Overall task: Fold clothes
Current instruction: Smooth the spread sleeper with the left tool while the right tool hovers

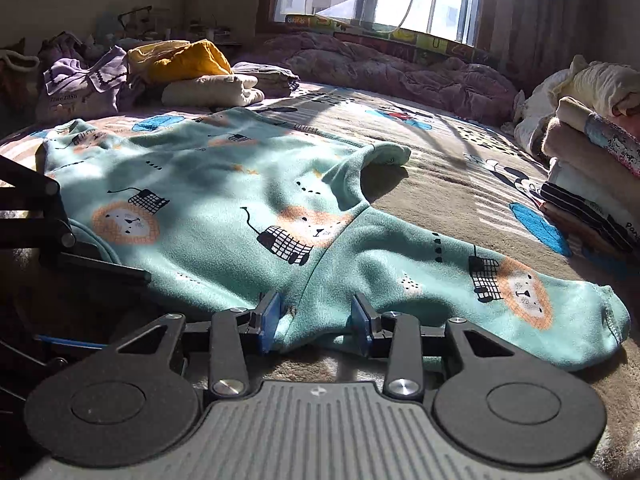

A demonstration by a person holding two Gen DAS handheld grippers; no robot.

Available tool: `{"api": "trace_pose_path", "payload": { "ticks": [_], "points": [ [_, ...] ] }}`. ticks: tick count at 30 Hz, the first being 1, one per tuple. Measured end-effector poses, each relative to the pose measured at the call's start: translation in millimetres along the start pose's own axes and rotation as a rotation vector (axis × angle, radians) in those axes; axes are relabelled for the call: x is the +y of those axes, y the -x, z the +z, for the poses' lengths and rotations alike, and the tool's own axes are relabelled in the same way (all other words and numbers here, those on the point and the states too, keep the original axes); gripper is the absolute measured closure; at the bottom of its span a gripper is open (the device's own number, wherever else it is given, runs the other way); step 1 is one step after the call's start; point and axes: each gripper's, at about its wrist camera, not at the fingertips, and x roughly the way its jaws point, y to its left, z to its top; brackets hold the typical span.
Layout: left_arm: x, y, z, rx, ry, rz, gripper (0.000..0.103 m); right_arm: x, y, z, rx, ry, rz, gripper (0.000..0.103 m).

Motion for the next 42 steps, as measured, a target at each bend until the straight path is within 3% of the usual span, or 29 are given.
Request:
{"api": "trace_pose_path", "payload": {
  "ticks": [4, 7, 8, 10, 11, 12, 14, 17, 18, 19, 22, 23, 27, 29, 33, 35, 37, 42],
  "points": [
    [43, 8, -3, -0.006, 0.338, 0.047, 0.068, 1, -4, -2, 0.088, 0.041, -0.051, 0.064],
    [75, -10, -7, 0.002, 0.552, 0.053, 0.068, 16, 14, -2, -0.044, 0.086, -0.014, 0.064],
    [79, -20, -7, 0.027, 0.577, 0.041, 0.067, 21, 21, -2, -0.089, 0.101, -0.001, 0.064],
    [61, -25, -16, 0.142, 0.528, 0.033, 0.055, 28, -1, -7, 0.029, 0.142, -0.014, 0.063],
    [50, -25, -19, 0.158, 0.462, 0.061, 0.054, 32, -13, -10, 0.092, 0.163, -0.021, 0.063],
    [44, -21, -21, 0.16, 0.431, 0.069, 0.055, 30, -15, -14, 0.072, 0.155, -0.022, 0.062],
    [51, -2, -26, 0.127, 0.479, 0.075, 0.055, 28, -1, -2, 0.071, 0.126, -0.02, 0.063],
    [73, 12, -44, 0.109, 0.576, 0.106, 0.055, 32, 45, 7, -0.09, 0.154, 0.009, 0.061],
    [79, 13, -51, 0.122, 0.604, 0.112, 0.055, 37, 29, 0, -0.117, 0.168, 0.022, 0.06],
    [85, 14, -57, 0.135, 0.633, 0.118, 0.054, 39, 21, -2, -0.117, 0.181, 0.023, 0.059],
    [94, 9, -72, 0.21, 0.66, 0.095, 0.047, 35, 1, -10, 0.018, 0.148, 0.034, 0.058],
    [94, 11, -72, 0.197, 0.653, 0.091, 0.047, 34, -6, -12, 0.064, 0.137, 0.038, 0.057],
    [111, 25, -73, 0.13, 0.775, 0.053, 0.046, 32, 7, -8, 0.023, 0.156, 0.033, 0.055],
    [126, 31, -81, 0.07, 0.914, 0.046, 0.046, 23, 14, -5, -0.031, 0.098, 0.032, 0.055],
    [157, 45, -100, -0.094, 1.201, 0.02, 0.016, -10, 20, 9, -0.133, -0.088, -0.005, 0.055],
    [167, 45, -105, -0.114, 1.264, -0.001, 0.013, -32, 20, 10, -0.115, -0.201, -0.083, 0.054],
    [169, 43, -103, -0.123, 1.271, 0.008, 0.013, -57, 24, 4, -0.102, -0.346, -0.152, 0.054],
    [145, 30, -57, -0.182, 1.058, -0.06, 0.015, -109, 29, -28, -0.09, -0.625, -0.264, 0.054]
  ]
}}
